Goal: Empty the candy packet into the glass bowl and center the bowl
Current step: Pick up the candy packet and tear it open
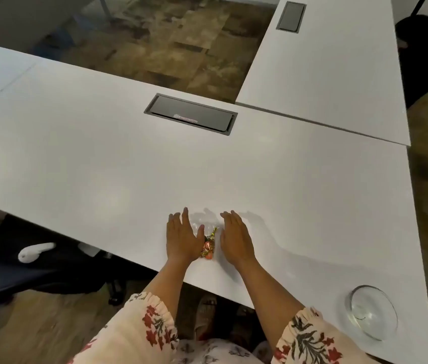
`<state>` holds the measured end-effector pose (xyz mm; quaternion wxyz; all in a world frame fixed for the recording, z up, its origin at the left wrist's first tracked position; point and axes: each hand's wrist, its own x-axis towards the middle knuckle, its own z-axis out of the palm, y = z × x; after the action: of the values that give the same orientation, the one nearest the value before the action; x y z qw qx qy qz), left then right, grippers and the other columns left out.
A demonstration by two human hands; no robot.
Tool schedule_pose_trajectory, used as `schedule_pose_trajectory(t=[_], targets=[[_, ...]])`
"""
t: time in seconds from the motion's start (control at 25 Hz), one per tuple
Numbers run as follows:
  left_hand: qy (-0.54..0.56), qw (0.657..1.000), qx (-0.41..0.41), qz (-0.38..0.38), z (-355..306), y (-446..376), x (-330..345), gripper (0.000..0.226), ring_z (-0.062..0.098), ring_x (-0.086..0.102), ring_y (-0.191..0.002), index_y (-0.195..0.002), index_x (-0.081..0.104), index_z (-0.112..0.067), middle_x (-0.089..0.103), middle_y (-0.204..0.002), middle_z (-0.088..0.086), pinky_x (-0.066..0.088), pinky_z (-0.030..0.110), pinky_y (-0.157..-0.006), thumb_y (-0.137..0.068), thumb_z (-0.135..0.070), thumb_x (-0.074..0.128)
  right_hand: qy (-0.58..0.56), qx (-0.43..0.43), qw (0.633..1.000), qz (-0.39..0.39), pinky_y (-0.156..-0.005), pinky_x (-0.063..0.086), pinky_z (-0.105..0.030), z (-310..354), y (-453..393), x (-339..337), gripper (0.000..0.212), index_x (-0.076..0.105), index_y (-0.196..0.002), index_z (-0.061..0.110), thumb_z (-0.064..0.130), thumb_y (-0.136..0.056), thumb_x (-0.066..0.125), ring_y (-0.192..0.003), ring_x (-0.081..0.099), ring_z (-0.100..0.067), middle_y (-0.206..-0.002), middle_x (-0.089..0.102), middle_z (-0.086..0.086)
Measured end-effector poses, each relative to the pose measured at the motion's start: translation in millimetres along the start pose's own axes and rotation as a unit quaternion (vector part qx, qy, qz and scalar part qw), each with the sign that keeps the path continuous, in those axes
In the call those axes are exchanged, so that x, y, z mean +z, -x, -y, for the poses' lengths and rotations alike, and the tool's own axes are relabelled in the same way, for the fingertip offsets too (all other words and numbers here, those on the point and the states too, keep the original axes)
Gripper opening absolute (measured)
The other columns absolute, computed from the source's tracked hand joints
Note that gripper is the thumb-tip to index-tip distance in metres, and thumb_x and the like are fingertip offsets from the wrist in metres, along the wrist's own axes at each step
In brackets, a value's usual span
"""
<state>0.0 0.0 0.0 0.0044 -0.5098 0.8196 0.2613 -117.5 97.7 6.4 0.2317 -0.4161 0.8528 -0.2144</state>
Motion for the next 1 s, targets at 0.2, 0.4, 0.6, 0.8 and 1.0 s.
schedule_pose_trajectory(t=[0.2, 0.4, 0.6, 0.8, 1.0], targets=[[0.196, 0.963, -0.176, 0.05, 1.2, 2.4, 19.3, 0.075, 0.036, 0.031, -0.145, -0.154, 0.028, -0.002, 0.036, -0.154, 0.02, 0.031, 0.044, -0.115, -0.096, -0.037, 0.06, 0.037, -0.017, 0.993, 0.109, -0.08, 0.046, -0.035, -7.3, 9.5, 13.9, 0.021, 0.057, -0.104, 0.013, 0.007, -0.096, 0.038, -0.104, 0.056, -0.029, -0.113, 0.062, -0.011], [0.353, 0.877, -0.326, 0.026, 4.5, -13.0, 25.4, 0.067, 0.035, 0.042, -0.138, -0.149, 0.037, -0.01, 0.045, -0.15, 0.018, 0.042, 0.048, -0.11, -0.094, -0.036, 0.065, 0.043, -0.054, 0.985, 0.161, -0.106, 0.042, -0.037, -13.8, 13.4, 21.2, 0.046, 0.046, -0.144, 0.018, 0.013, -0.099, 0.04, -0.129, 0.05, -0.027, -0.144, 0.053, -0.007], [0.376, 0.853, -0.359, 0.05, 5.7, -21.0, 29.4, 0.048, 0.033, 0.047, -0.131, -0.136, 0.057, -0.015, 0.056, -0.139, 0.015, 0.048, 0.036, -0.088, -0.094, -0.037, 0.064, 0.085, -0.079, 0.975, 0.192, -0.111, 0.039, -0.04, -19.0, 9.7, 23.4, 0.05, 0.037, -0.15, 0.019, 0.016, -0.1, 0.044, -0.135, 0.046, -0.028, -0.154, 0.044, -0.006], [0.312, 0.885, -0.341, 0.053, -2.2, -25.9, 33.8, 0.035, 0.033, 0.049, -0.126, -0.12, 0.066, -0.014, 0.061, -0.131, 0.014, 0.047, 0.038, -0.094, -0.091, -0.034, 0.067, 0.083, -0.09, 0.971, 0.206, -0.113, 0.037, -0.041, -23.3, 9.3, 21.2, 0.058, 0.032, -0.153, 0.018, 0.008, -0.097, 0.043, -0.139, 0.042, -0.029, -0.158, 0.037, -0.005], [0.352, 0.879, -0.321, 0.027, -9.9, -25.2, 30.9, 0.013, 0.033, 0.063, -0.114, -0.1, 0.073, -0.016, 0.071, -0.119, 0.014, 0.054, 0.046, -0.098, -0.092, -0.025, 0.069, 0.044, -0.091, 0.979, 0.177, -0.115, 0.035, -0.037, -31.6, 10.6, 19.7, 0.057, 0.034, -0.152, 0.019, 0.008, -0.097, 0.043, -0.141, 0.041, -0.027, -0.157, 0.039, -0.004]])
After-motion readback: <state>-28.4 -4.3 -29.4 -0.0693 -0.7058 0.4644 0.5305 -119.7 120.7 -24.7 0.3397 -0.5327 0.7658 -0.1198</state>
